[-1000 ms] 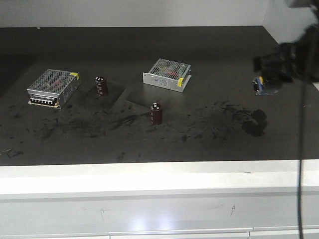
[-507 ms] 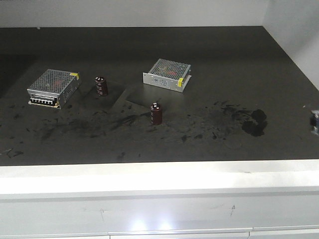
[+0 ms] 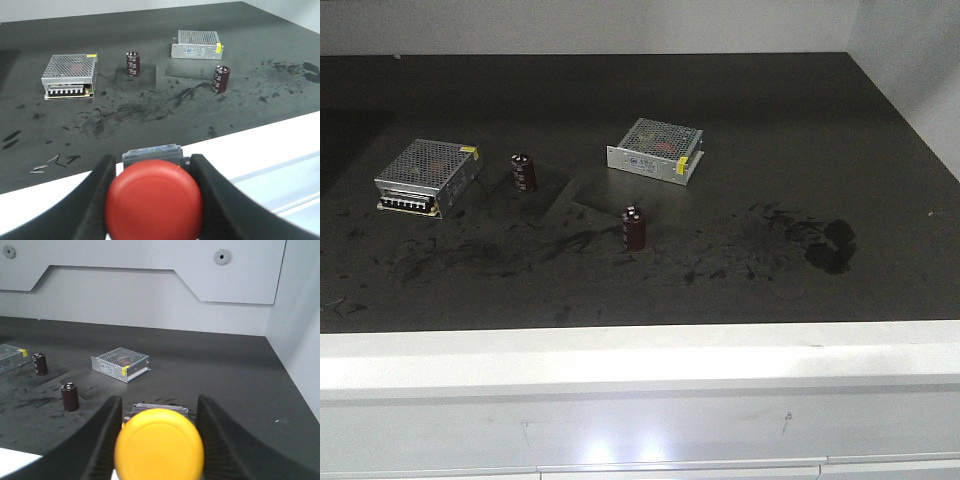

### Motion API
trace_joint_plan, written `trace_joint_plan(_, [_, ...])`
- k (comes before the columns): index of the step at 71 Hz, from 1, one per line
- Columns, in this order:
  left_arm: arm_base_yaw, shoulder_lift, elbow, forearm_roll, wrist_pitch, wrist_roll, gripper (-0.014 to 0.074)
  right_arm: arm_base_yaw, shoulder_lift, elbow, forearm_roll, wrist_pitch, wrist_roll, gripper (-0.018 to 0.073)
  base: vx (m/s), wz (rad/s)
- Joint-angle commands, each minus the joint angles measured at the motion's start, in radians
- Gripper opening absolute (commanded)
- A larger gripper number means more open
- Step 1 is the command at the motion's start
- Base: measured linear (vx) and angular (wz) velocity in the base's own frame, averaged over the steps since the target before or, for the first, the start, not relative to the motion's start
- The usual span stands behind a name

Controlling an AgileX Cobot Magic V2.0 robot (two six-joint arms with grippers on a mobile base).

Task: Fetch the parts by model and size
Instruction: 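Drive the base away from the bench holding both switches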

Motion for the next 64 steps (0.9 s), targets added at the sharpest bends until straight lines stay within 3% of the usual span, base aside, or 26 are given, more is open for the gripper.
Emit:
trace_joint_plan(1, [-0.006,0.011,-0.022,0.000,-0.077,-0.009,-0.0006,-0.003,0.010,-0.024,-0.016,-0.090,-0.008,-0.0005,0.00,0.00])
trace_joint_plan(41, [-0.006,0.011,-0.022,0.000,-0.077,-0.009,-0.0006,-0.003,0.010,-0.024,-0.016,-0.091,-0.007,-0.0005,-0.01,0.04])
trace_joint_plan(64, [-0.006,0.011,-0.022,0.000,-0.077,-0.009,-0.0006,-0.003,0.010,-0.024,-0.016,-0.091,-0.007,-0.0005,-0.07,0.45])
